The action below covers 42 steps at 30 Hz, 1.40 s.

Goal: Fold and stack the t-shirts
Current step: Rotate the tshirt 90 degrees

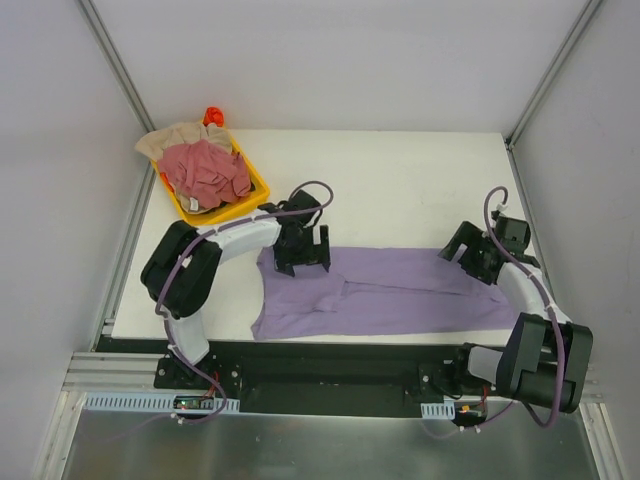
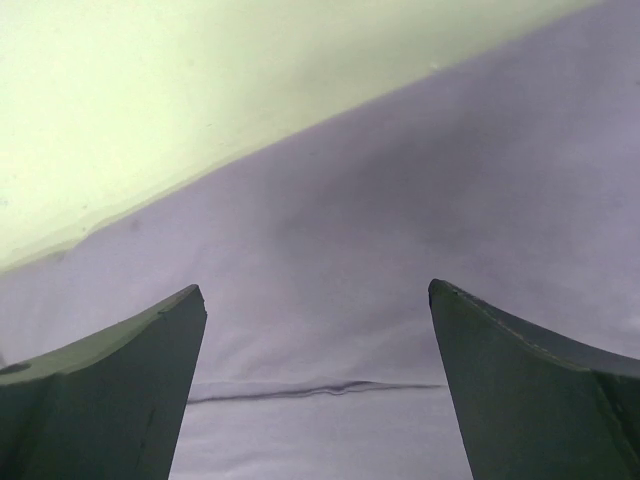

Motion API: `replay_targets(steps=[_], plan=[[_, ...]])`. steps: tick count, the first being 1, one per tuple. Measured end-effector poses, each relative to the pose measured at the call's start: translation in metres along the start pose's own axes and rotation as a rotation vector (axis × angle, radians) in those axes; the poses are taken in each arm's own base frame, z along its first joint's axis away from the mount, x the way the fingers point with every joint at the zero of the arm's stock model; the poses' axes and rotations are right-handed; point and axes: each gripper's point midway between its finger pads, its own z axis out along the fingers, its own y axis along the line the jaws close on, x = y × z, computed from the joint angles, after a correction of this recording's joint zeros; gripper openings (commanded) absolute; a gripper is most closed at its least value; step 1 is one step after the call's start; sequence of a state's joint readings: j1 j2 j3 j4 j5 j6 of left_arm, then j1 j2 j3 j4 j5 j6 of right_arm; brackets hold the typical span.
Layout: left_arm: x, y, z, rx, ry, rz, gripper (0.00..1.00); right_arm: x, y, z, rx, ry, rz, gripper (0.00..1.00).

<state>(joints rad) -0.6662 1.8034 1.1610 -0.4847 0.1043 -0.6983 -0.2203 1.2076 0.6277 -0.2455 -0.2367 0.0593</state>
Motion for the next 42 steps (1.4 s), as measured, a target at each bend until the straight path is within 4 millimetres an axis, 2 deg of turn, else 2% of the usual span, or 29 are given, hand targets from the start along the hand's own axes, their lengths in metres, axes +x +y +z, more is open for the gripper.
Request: replay_targets(steps=[3,7,9,15,17,21,24,27,30,32,34,36,41,42], plan=[[-0.027,-0.004,0.000,0.048,-0.013,-0.044,0.99,0.005,0.014,0.006,-0.041,0.016,-0.039,0.96],[-0.073,-0.016,0.007,0.114,0.002,-0.105,0.99,0.022,0.019,0.018,-0.051,0.094,-0.057,0.96],[-0.106,-0.032,0.012,0.181,0.002,-0.112,0.99,0.028,0.019,0.022,-0.046,0.125,-0.056,0.96],[-0.218,-0.092,0.028,0.375,-0.131,-0.019,0.99,0.024,0.018,0.025,-0.025,0.126,-0.055,0.96],[-0.241,-0.109,0.029,0.427,-0.184,0.033,0.99,0.024,0.017,0.026,-0.013,0.137,-0.048,0.96],[-0.239,-0.117,0.020,0.442,-0.195,0.100,0.99,0.021,0.018,0.029,-0.005,0.153,-0.030,0.96],[-0.224,-0.115,0.005,0.400,-0.210,0.140,0.99,0.021,0.019,0.029,-0.002,0.159,-0.019,0.96],[-0.187,-0.114,-0.018,0.333,-0.210,0.180,0.99,0.021,0.019,0.029,0.002,0.158,-0.010,0.96],[-0.151,-0.127,-0.041,0.329,-0.208,0.216,0.99,0.021,0.019,0.028,0.007,0.157,-0.001,0.96],[-0.129,-0.136,-0.045,0.340,-0.181,0.218,0.99,0.023,0.018,0.026,0.011,0.161,0.004,0.96],[-0.118,-0.136,-0.038,0.333,-0.152,0.197,0.99,0.027,0.017,0.024,0.014,0.167,0.008,0.96],[-0.116,-0.128,-0.021,0.300,-0.117,0.152,0.99,0.029,0.017,0.023,0.015,0.171,0.008,0.96],[-0.136,-0.099,0.031,0.224,-0.062,0.039,0.99,0.035,0.018,0.020,0.016,0.187,0.000,0.96],[-0.142,-0.095,0.034,0.225,-0.038,0.001,0.99,0.037,0.018,0.020,0.017,0.195,-0.006,0.96]])
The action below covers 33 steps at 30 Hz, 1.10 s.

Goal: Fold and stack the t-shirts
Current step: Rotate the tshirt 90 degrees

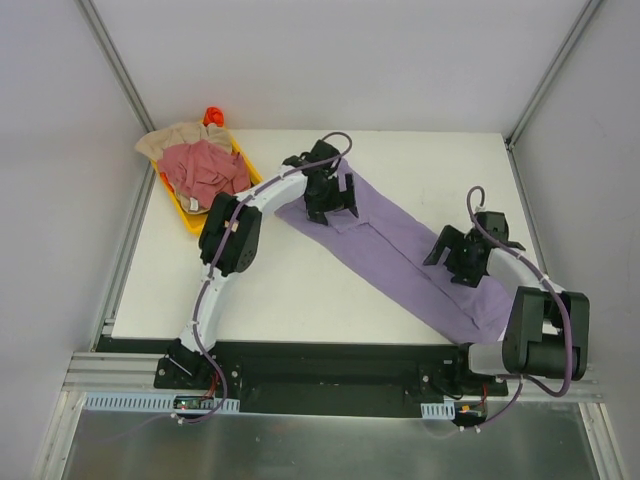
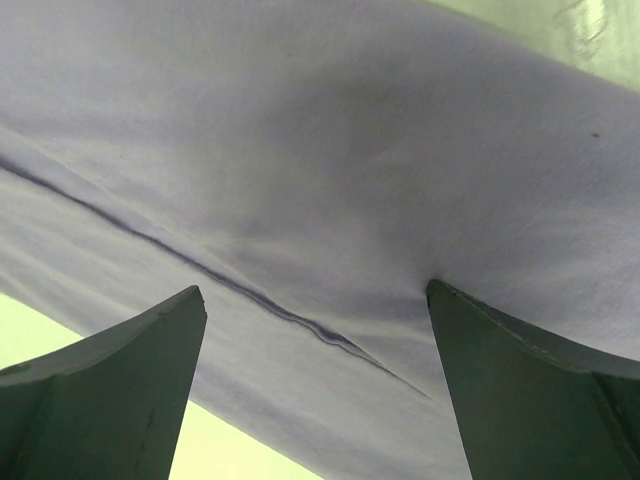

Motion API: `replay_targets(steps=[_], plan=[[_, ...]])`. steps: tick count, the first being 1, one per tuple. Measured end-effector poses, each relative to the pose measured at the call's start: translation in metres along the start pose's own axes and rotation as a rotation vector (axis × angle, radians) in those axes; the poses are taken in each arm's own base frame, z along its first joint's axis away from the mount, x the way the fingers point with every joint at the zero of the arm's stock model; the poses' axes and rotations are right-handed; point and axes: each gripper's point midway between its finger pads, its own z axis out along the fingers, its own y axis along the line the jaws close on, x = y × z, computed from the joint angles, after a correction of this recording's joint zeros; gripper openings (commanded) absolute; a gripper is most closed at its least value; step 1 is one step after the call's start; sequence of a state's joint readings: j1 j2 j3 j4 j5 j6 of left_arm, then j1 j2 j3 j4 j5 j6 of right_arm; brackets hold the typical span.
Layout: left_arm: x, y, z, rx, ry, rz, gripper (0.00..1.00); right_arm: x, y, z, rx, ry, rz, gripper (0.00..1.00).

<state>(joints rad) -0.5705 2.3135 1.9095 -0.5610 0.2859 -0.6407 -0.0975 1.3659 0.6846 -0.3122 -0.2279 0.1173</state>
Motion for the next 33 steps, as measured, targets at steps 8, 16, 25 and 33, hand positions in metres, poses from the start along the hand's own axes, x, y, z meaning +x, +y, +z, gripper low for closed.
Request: replay_targets(steps=[8,16,25,33], plan=[[-0.094,0.001,0.008,0.118,-0.095,-0.055,0.99,0.049,0.045,0.000,-0.074,0.122,-0.172,0.96],[-0.146,-0.016,0.013,0.285,-0.204,-0.009,0.99,0.194,0.129,-0.026,-0.294,0.401,-0.566,0.96],[-0.149,-0.040,-0.004,0.367,-0.257,0.088,0.99,0.159,0.152,-0.051,-0.177,0.264,-0.727,0.96],[-0.072,-0.036,-0.146,0.297,-0.324,0.189,0.99,0.074,0.207,-0.040,-0.076,0.041,-0.744,0.96]])
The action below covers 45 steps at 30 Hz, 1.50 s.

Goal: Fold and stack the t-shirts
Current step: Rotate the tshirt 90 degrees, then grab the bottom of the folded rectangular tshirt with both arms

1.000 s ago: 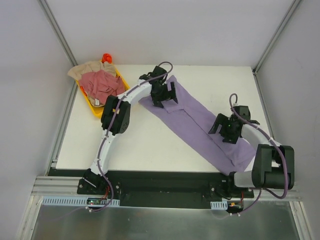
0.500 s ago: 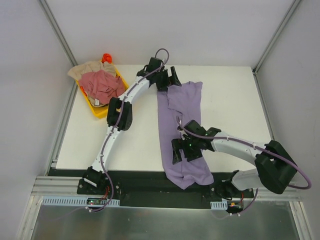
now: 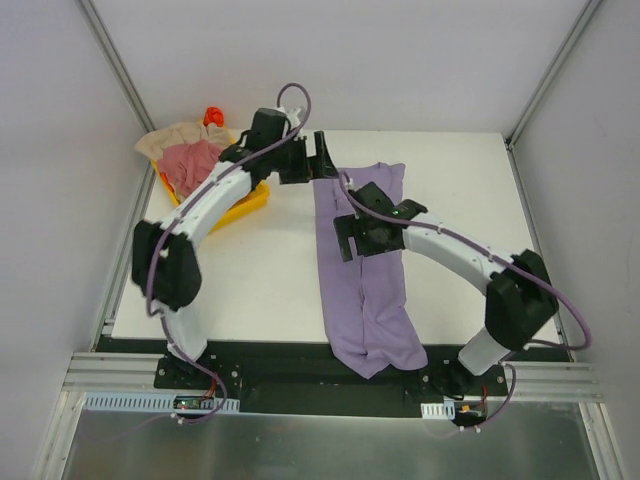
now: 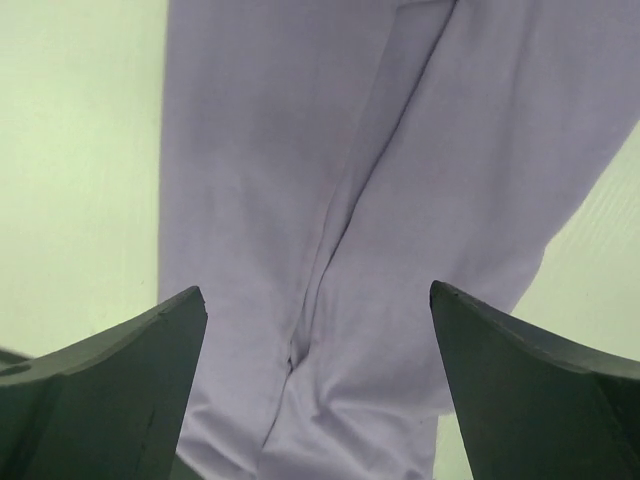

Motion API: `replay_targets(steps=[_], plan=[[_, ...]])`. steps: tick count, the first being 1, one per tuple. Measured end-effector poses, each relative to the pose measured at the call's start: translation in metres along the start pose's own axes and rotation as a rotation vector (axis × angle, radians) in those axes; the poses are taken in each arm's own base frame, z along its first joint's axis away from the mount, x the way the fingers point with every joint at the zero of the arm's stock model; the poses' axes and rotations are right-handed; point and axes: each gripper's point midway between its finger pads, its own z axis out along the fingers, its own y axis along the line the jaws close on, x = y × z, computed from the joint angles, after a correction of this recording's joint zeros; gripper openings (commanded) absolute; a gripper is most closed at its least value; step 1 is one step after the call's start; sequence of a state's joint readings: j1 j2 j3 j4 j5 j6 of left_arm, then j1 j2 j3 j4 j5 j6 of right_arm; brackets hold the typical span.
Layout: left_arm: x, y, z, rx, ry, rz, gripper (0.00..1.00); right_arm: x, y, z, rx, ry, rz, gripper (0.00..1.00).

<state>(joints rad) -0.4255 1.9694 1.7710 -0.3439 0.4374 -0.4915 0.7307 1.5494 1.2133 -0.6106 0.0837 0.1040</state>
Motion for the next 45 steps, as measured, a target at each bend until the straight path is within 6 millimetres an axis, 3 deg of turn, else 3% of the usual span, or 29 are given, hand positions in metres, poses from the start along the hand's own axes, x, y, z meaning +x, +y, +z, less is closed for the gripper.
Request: replay_targets(steps=[3,6,8,13,16,18,22,29,32,36,38,41,45], plan=[[0.014,-0.016,-0.069,-0.016,-0.101,0.045,0.99,0.000,-0.004,0.028,0.054,0.066,-0.013,0.96],[0.054,-0.004,-0.112,-0.070,-0.150,0.041,0.99,0.006,-0.008,0.057,0.108,0.147,-0.023,0.96],[0.090,0.019,-0.119,-0.130,-0.126,0.005,0.99,0.010,-0.010,0.071,0.132,0.188,-0.023,0.96],[0.188,0.088,-0.110,-0.297,0.056,-0.123,0.99,0.019,-0.014,0.098,0.166,0.263,0.019,0.96],[0.220,0.104,-0.117,-0.339,0.105,-0.160,0.99,0.015,-0.017,0.101,0.167,0.283,0.061,0.96],[0.223,0.104,-0.122,-0.340,0.091,-0.156,0.99,0.007,-0.019,0.106,0.170,0.292,0.094,0.96],[0.211,0.100,-0.126,-0.328,0.027,-0.133,0.99,-0.022,-0.022,0.121,0.182,0.283,0.155,0.96],[0.209,0.106,-0.117,-0.346,0.033,-0.132,0.99,-0.117,-0.020,0.161,0.145,0.122,0.284,0.96],[0.212,0.109,-0.111,-0.351,0.060,-0.140,0.99,-0.146,-0.020,0.168,0.095,0.059,0.307,0.96],[0.221,0.104,-0.104,-0.335,0.101,-0.133,0.99,-0.161,-0.019,0.157,0.024,0.017,0.254,0.96],[0.230,0.092,-0.101,-0.311,0.128,-0.104,0.99,-0.152,-0.015,0.138,0.007,0.019,0.200,0.96],[0.248,0.069,-0.095,-0.257,0.174,-0.047,0.95,-0.124,-0.006,0.093,-0.006,0.020,0.121,0.98],[0.275,0.048,-0.091,-0.210,0.236,-0.022,0.88,-0.057,0.006,0.020,-0.029,0.005,0.035,0.95]])
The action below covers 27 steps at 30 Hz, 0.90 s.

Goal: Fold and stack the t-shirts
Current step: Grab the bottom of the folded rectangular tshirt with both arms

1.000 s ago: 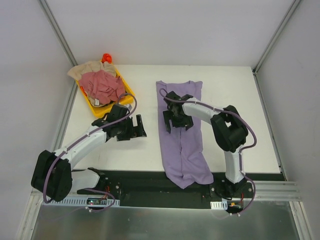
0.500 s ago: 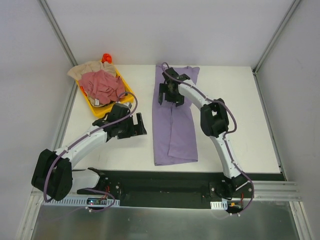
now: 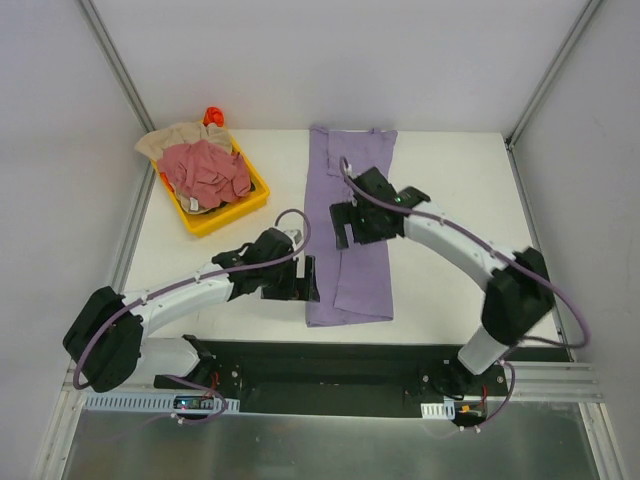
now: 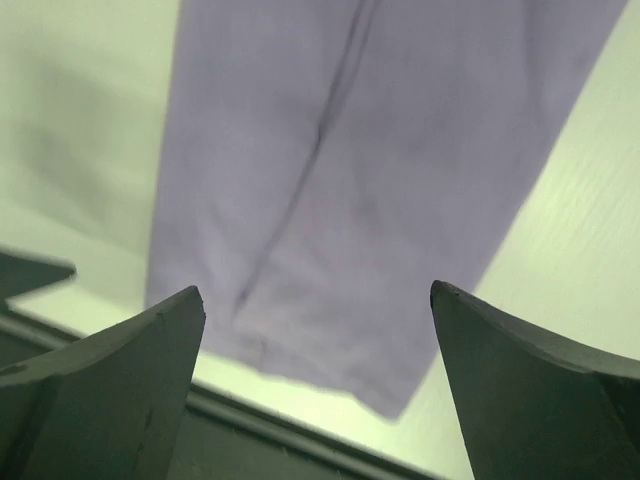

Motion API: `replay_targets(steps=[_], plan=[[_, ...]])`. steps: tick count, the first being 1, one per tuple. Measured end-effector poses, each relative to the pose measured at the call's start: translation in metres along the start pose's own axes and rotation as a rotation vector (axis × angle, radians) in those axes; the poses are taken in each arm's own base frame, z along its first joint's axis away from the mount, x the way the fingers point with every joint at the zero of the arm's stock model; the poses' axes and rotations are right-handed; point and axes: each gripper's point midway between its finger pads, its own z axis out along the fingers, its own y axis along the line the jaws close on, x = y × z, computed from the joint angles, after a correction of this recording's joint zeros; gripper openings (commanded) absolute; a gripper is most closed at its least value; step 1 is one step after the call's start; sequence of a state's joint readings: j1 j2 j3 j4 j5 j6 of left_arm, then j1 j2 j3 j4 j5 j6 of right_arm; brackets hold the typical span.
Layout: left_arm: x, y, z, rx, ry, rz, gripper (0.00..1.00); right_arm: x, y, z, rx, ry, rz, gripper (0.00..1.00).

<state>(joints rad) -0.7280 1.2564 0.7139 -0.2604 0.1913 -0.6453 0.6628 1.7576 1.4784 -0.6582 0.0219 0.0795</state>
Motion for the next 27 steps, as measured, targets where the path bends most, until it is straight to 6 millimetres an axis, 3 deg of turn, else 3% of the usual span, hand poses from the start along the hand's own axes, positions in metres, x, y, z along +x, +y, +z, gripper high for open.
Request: replay_targets(steps=[3,8,10,15,27], plan=[[0.027,-0.002,0.005,-0.003,0.062,0.009,0.81,0.059,0.002,-0.031,-0.032,0.004,-0.045,0.92],[0.056,-0.007,0.015,-0.029,0.135,0.032,0.71,0.143,-0.008,-0.019,-0.010,0.135,-0.089,0.92],[0.064,-0.004,0.020,-0.057,0.159,0.023,0.68,0.163,-0.011,-0.013,0.010,0.182,-0.102,0.91],[0.067,0.006,0.029,-0.116,0.147,-0.035,0.57,0.170,-0.014,0.000,0.073,0.187,-0.091,0.92],[0.065,0.012,0.039,-0.148,0.124,-0.103,0.14,0.178,-0.044,0.014,0.257,0.180,-0.029,0.92]])
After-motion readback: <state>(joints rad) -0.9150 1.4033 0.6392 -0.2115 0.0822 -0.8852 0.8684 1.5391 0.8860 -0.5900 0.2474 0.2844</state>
